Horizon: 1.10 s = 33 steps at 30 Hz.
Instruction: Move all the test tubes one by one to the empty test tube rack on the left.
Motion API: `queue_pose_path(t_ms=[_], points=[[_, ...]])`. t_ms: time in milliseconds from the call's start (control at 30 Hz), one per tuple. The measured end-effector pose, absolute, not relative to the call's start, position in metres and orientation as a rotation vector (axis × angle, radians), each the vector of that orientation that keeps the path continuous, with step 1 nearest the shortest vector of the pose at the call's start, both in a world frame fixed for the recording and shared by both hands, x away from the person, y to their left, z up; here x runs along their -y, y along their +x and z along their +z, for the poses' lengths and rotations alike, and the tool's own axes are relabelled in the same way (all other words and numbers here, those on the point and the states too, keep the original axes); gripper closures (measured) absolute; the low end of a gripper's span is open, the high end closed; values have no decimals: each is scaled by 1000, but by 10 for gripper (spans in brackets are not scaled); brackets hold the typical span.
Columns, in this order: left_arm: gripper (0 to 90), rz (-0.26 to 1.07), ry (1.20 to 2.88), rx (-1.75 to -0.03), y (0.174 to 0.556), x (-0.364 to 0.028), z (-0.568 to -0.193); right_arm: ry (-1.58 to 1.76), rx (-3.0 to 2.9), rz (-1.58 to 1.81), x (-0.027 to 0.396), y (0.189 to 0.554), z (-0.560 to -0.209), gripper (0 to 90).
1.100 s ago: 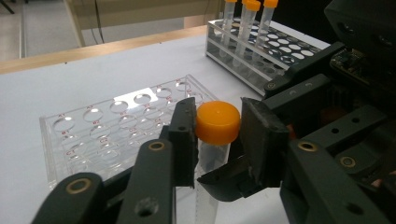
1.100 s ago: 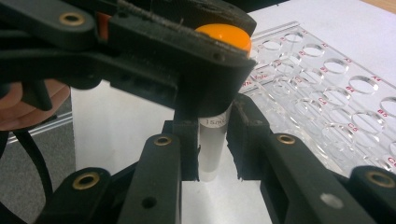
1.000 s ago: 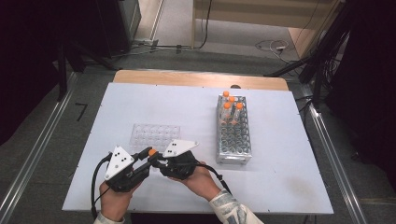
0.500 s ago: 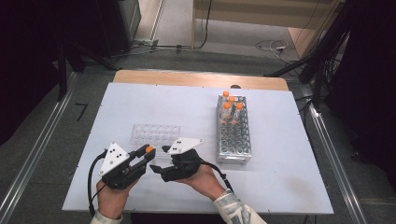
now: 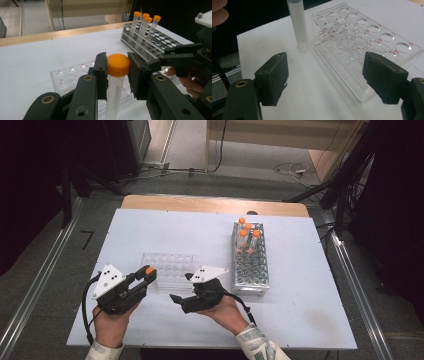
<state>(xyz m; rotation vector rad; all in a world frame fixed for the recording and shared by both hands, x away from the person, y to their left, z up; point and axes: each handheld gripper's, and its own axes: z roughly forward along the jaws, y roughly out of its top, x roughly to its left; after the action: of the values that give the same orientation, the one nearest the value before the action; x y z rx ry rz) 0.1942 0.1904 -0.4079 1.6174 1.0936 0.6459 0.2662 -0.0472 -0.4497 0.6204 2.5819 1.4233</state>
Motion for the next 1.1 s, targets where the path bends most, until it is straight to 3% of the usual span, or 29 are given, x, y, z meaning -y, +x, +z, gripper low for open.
queue_pose_path(t_ms=[700, 1100], points=[[702, 737, 1564, -1171, 228, -219, -391, 654, -2553, 1435, 62, 267, -450, 218], [702, 751, 1583, -1194, 239, -220, -405, 668, -2552, 1434, 63, 267, -452, 222]])
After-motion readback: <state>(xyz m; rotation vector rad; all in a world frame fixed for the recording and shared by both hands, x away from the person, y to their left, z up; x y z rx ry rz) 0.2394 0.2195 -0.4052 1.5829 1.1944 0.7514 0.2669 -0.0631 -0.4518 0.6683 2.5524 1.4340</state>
